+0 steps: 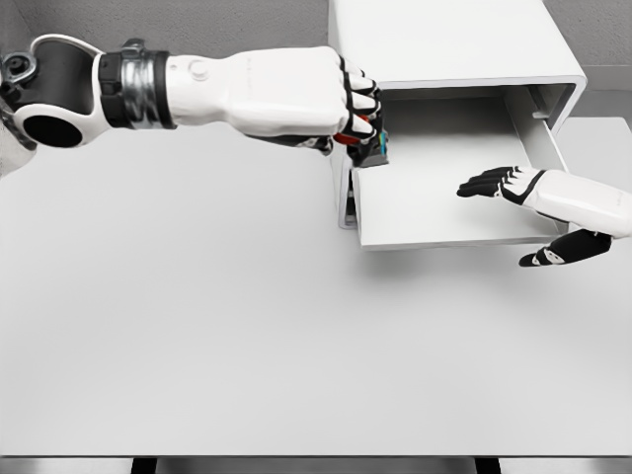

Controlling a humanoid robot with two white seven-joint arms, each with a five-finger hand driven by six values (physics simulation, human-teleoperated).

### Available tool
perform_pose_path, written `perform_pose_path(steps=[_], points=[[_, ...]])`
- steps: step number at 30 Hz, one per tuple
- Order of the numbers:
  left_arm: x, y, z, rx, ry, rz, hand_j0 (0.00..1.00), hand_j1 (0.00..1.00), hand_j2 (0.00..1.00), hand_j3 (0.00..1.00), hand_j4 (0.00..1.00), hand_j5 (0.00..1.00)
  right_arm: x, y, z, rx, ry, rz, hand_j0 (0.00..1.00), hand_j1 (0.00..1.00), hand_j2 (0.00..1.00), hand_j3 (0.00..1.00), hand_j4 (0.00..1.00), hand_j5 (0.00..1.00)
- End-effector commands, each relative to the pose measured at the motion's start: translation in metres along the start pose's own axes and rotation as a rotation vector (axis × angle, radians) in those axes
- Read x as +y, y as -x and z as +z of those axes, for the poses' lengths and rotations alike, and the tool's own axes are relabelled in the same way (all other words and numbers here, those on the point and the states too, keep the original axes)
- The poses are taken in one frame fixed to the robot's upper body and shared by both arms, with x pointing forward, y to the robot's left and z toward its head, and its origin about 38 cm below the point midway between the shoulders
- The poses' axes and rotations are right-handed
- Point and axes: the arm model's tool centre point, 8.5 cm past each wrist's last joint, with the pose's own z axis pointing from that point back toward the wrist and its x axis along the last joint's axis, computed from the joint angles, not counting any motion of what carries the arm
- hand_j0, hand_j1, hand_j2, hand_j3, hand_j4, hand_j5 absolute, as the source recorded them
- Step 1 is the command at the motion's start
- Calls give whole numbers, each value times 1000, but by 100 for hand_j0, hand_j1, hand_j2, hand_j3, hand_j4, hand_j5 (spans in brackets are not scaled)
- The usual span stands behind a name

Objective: Slide open multi-storey tabletop storage cabinets and put open load switch and slide close multi-storey tabletop storage cabinets

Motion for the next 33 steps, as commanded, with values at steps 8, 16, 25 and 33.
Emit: perform_pose_path(steps=[8,16,25,33], points=[[0,3,-16,-15,-6,-2,36,36,36,36,36,36,-1,1,4,12,-3,-4,100,100,100,100,100,100],[-3,1,-46,-59,-7,-11,36,36,36,36,36,36,2,1,7,18,-12,-7,100,100,100,100,100,100],[-14,18,-66,-29,17,-11,37,37,37,37,37,37,0,1,8,20,-7,-2,100,100,100,100,100,100],[-22,25,-86,-25,31,-7,37,37,37,37,37,37,0,1,7,18,-6,-4,100,100,100,100,100,100]])
